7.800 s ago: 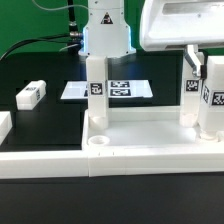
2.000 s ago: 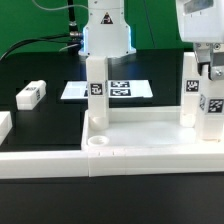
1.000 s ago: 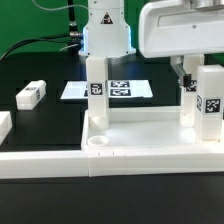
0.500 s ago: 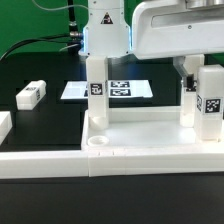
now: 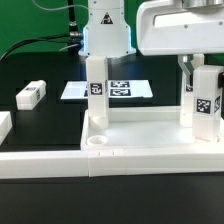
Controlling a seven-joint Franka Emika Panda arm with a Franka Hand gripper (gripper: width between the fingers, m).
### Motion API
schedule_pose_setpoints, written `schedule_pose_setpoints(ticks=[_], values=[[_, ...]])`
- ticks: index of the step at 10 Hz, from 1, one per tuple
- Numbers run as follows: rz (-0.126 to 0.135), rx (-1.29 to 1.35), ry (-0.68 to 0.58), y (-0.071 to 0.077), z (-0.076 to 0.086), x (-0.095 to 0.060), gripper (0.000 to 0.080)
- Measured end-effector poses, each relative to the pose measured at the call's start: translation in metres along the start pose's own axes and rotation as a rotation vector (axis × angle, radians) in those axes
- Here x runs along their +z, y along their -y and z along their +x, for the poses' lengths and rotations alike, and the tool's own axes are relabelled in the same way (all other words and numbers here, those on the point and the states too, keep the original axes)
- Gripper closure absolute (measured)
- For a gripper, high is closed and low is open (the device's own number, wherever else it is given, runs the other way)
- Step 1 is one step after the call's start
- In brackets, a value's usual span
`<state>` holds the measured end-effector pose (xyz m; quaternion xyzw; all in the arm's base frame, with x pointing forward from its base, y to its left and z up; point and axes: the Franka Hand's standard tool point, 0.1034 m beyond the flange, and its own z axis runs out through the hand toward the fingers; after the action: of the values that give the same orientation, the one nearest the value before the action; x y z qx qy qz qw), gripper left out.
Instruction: Assemble desk
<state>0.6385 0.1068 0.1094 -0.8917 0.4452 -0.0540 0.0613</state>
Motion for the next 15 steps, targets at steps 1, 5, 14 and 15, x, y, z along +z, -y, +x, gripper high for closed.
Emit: schedule_pose_setpoints(ticks=[1,5,14,15], values=[[0.0,0.229,0.001,0.0004,-0.0029,0.0005,0.0508],[0.002,0.642,0.047,0.001,-0.0027,-0.001,0.0504],[0.026,-0.283,0.053,-0.0044,0.0016,0.0035,0.0151],[0.014,-0.44,0.046,-0.0042,0.0014,0.0031,0.015]])
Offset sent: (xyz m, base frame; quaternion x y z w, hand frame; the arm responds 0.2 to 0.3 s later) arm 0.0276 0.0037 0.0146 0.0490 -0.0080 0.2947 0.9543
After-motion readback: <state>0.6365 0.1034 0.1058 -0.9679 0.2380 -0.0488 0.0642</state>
